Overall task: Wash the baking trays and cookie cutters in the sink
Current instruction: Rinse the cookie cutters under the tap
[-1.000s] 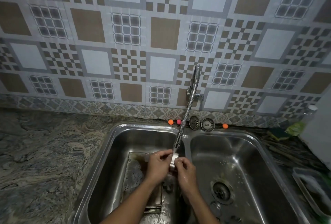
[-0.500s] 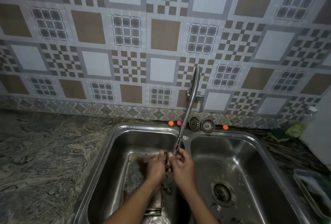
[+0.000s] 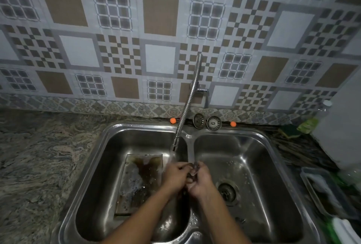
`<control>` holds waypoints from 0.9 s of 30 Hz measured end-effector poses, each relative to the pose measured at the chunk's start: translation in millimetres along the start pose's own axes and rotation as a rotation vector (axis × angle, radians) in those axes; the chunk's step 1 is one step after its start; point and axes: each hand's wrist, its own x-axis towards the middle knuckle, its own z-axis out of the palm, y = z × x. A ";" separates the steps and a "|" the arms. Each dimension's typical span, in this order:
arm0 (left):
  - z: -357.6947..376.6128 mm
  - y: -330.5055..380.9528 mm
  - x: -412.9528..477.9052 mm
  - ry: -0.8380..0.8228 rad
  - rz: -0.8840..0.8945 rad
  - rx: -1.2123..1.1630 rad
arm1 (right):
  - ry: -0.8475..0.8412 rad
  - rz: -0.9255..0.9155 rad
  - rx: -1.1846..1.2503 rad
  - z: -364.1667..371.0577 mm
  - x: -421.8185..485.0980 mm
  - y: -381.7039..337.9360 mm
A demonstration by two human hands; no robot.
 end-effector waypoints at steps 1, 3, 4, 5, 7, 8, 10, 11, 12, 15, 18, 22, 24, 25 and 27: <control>11.4 -0.5 0.5 -0.053 -0.013 0.015 | 0.072 -0.067 -0.063 -12.8 3.7 -9.2; 34.9 -0.4 2.2 -0.093 -0.079 -0.025 | 0.214 -0.235 -0.308 -40.9 8.8 -25.0; 46.2 -0.3 4.6 -0.088 -0.131 -0.071 | 0.269 -0.326 -0.416 -53.6 9.6 -34.2; 57.4 1.6 7.3 -0.068 -0.173 -0.107 | 0.285 -0.394 -0.490 -65.7 9.3 -45.6; 78.0 4.5 15.7 -0.018 -0.188 -0.111 | 0.264 -0.455 -0.537 -88.0 9.2 -68.1; 88.3 7.4 19.3 -0.001 -0.177 -0.108 | 0.242 -0.457 -0.556 -97.8 9.0 -80.8; 106.9 11.4 26.5 0.001 -0.163 -0.110 | 0.189 -0.457 -0.635 -116.0 8.0 -103.5; 115.7 11.4 29.7 -0.011 -0.161 -0.112 | 0.164 -0.467 -0.719 -124.3 9.3 -112.1; 124.2 9.5 32.5 -0.019 -0.153 -0.113 | 0.150 -0.488 -0.791 -131.4 9.2 -119.5; 144.0 -3.8 34.3 -0.048 -0.113 -0.073 | 0.114 -0.407 -0.808 -149.7 18.7 -126.2; 158.5 -15.9 35.0 -0.058 -0.067 -0.025 | 0.099 -0.425 -0.841 -162.0 32.0 -128.7; 169.8 -38.7 35.3 -0.033 -0.078 0.026 | 0.059 -0.350 -1.033 -184.6 58.8 -113.5; 171.7 -56.2 36.2 -0.042 -0.142 0.057 | 0.060 -0.353 -1.219 -199.1 82.3 -98.5; 171.1 -63.0 38.1 -0.046 -0.182 0.080 | 0.026 -0.333 -1.239 -198.7 85.8 -96.3; 170.0 -77.2 47.2 -0.038 -0.226 0.153 | -0.010 -0.288 -1.300 -196.8 93.3 -96.0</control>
